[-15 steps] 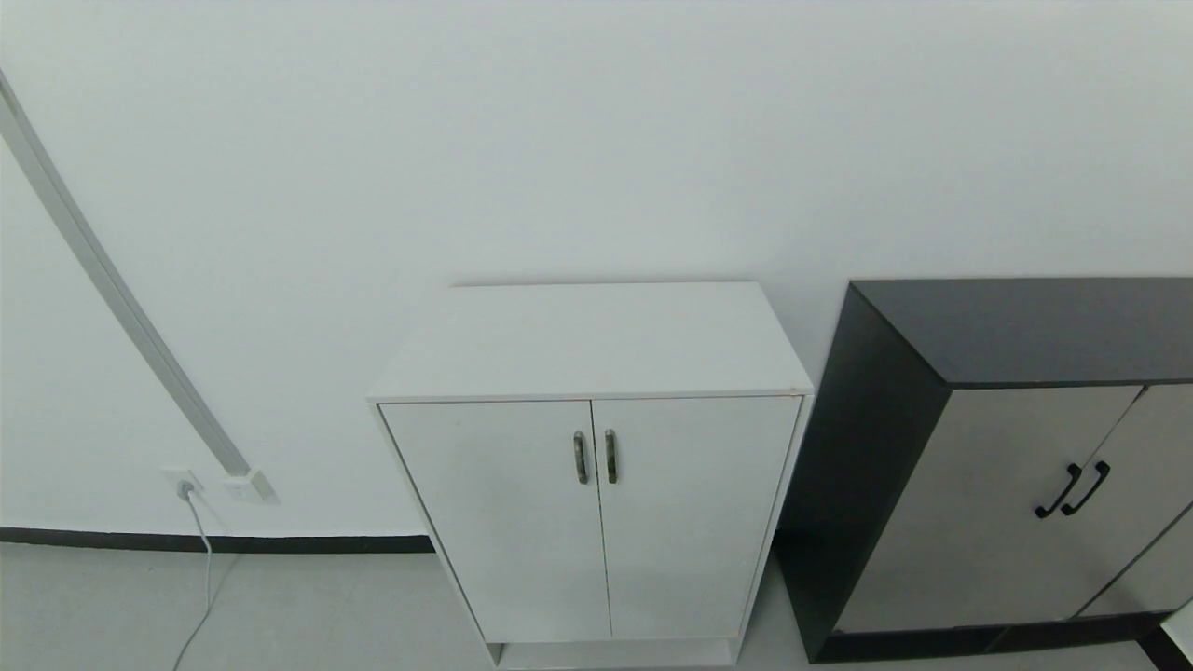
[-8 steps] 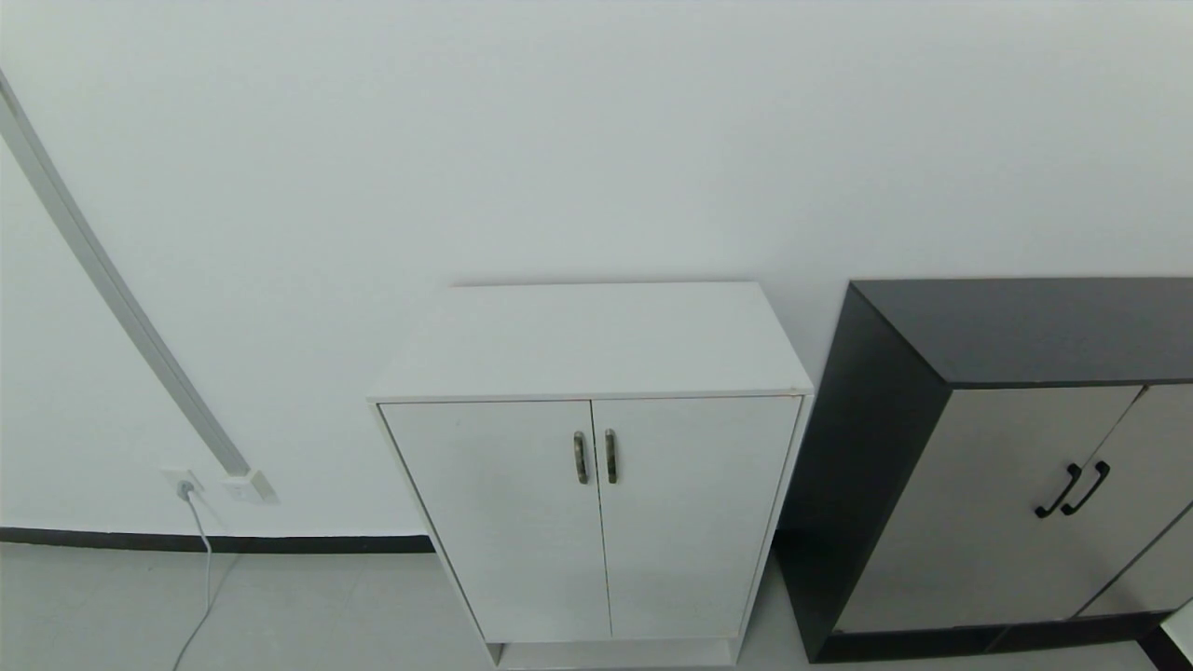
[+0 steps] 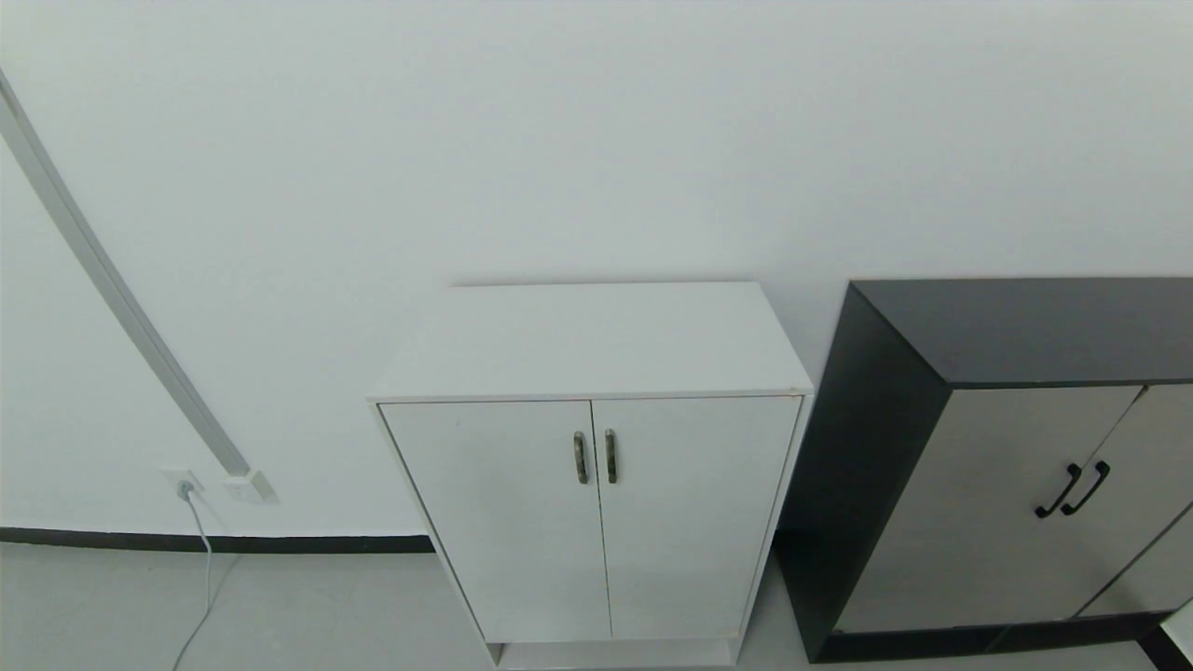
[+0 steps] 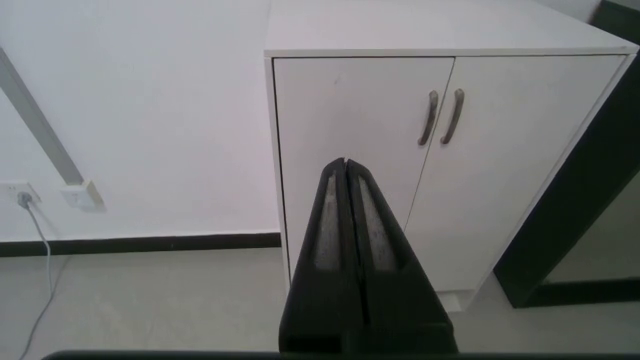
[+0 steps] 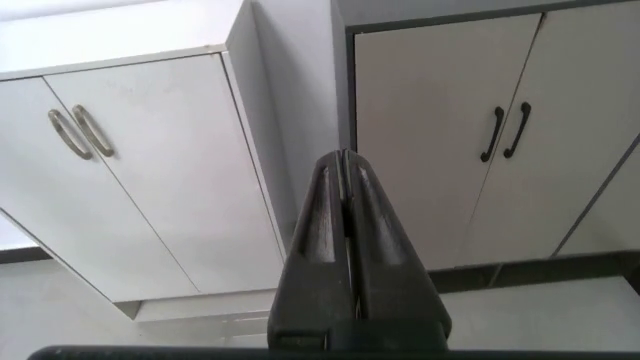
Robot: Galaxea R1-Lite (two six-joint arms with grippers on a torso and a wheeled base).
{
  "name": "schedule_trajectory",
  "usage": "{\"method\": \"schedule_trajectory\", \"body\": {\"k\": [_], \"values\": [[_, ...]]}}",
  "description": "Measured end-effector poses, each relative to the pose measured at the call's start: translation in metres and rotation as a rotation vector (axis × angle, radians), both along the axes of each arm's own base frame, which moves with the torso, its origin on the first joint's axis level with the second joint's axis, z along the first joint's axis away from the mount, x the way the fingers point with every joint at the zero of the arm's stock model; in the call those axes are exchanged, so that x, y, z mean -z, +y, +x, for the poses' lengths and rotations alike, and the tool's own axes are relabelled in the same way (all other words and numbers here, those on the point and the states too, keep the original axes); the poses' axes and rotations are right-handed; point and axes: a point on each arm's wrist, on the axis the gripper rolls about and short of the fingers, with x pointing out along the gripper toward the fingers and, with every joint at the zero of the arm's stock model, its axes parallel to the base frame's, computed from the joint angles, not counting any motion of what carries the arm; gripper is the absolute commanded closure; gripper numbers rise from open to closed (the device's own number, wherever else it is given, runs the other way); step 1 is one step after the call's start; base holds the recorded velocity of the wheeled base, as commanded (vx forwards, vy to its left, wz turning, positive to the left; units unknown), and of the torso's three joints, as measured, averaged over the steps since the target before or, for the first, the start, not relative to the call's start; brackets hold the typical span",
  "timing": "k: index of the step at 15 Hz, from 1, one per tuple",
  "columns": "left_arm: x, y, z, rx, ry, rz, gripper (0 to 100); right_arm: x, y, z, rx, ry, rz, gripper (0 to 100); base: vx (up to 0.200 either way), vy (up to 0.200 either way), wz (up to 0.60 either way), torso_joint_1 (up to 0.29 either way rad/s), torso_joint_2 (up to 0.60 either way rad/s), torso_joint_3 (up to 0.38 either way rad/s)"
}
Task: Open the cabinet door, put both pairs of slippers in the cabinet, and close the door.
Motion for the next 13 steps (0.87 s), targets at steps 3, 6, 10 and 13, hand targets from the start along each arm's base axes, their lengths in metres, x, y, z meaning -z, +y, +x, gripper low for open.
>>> {"method": "schedule_trajectory", "body": {"k": [3,6,10,13], "values": [[0.0,0.0,0.0,0.0,0.0,0.0,100,0.0003,0.0001,-0.0004,-0.004,-0.004,-0.009,100,0.0,0.0,0.0,0.0,0.0,0.0],[0.0,0.0,0.0,0.0,0.0,0.0,100,0.0005,0.0008,-0.0005,-0.034,-0.003,-0.034,100,0.0,0.0,0.0,0.0,0.0,0.0],[0.0,0.0,0.0,0.0,0.0,0.0,100,0.0005,0.001,-0.0006,-0.044,-0.004,-0.037,100,0.0,0.0,0.0,0.0,0.0,0.0],[0.0,0.0,0.0,0.0,0.0,0.0,100,0.0006,0.0011,-0.0006,-0.043,-0.004,-0.038,100,0.0,0.0,0.0,0.0,0.0,0.0]]}}
